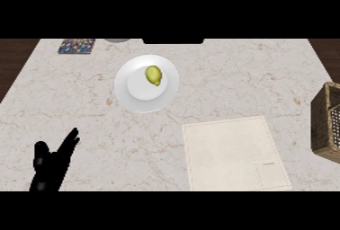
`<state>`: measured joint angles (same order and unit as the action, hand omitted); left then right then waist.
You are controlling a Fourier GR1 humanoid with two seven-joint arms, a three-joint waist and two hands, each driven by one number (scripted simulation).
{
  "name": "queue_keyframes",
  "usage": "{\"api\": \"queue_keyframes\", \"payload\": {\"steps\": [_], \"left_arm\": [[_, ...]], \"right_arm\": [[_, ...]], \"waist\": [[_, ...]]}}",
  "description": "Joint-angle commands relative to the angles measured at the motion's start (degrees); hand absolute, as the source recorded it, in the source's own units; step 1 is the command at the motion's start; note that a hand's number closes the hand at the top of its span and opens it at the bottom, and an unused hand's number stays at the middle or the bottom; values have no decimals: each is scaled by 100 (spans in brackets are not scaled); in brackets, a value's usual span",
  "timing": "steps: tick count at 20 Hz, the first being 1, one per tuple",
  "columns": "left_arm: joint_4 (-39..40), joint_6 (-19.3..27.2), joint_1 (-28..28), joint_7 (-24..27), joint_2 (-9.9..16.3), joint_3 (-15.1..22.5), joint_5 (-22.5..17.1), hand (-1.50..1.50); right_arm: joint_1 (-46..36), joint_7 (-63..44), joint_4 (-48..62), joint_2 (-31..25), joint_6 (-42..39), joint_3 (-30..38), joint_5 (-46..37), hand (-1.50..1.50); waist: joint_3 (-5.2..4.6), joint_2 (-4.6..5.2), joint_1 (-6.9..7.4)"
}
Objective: Pick the tomato from the placemat and place it in the basket
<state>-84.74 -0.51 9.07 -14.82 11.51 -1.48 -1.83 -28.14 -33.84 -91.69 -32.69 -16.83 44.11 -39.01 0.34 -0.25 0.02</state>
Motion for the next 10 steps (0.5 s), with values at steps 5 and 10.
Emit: {"api": "queue_keyframes", "payload": {"steps": [5, 10], "left_arm": [[-3, -54, 71, -215, -242, 157, 53, 0], [82, 12, -115, -349, -217, 67, 108, 0]], "right_arm": [[372, 522, 106, -293, 312, 246, 484, -150], [268, 118, -60, -381, 573, 732, 772, -150]], "waist": [[-33, 20, -1], [-34, 16, -23]]}}
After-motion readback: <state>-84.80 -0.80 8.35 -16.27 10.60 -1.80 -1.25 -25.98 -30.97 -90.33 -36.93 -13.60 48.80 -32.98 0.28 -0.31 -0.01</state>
